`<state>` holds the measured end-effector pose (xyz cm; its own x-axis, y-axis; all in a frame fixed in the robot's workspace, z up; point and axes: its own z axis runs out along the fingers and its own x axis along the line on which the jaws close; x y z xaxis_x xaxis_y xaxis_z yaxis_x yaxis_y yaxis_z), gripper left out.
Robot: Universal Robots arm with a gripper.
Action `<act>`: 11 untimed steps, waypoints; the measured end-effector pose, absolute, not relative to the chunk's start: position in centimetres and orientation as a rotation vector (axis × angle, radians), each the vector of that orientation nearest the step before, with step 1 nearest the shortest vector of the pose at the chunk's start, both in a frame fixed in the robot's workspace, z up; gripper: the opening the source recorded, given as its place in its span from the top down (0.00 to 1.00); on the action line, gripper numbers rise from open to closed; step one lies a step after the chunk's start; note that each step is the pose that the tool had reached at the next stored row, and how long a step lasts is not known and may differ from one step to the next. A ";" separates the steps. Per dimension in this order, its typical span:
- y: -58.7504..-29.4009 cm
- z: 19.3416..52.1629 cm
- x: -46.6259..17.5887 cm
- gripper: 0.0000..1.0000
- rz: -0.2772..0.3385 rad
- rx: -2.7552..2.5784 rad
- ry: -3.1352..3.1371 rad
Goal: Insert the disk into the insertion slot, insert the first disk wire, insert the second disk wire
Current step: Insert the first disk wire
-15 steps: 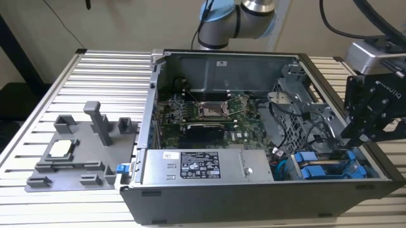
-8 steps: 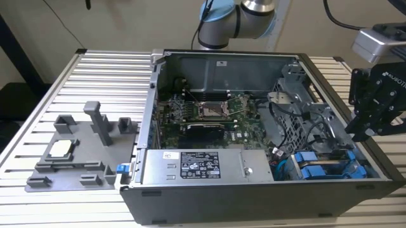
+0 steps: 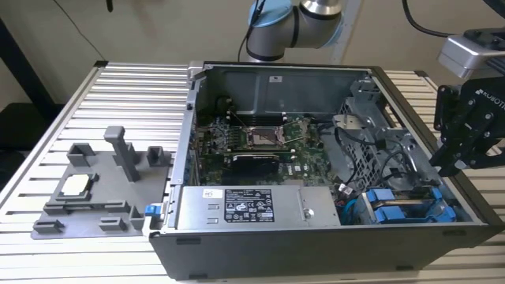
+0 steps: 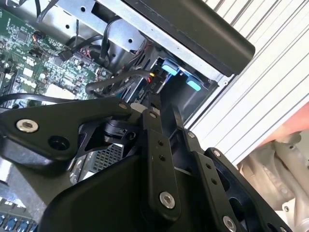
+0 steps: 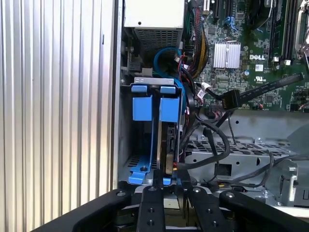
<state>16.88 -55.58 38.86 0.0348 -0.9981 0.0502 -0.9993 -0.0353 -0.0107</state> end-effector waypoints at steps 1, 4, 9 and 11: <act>-55.6 38.9 16.9 0.73 0.068 2.240 -2.163; -55.5 38.9 16.9 0.73 0.068 2.240 -2.162; -54.6 38.9 16.9 0.73 0.069 2.240 -2.162; -54.0 38.9 16.9 0.73 0.069 2.239 -2.162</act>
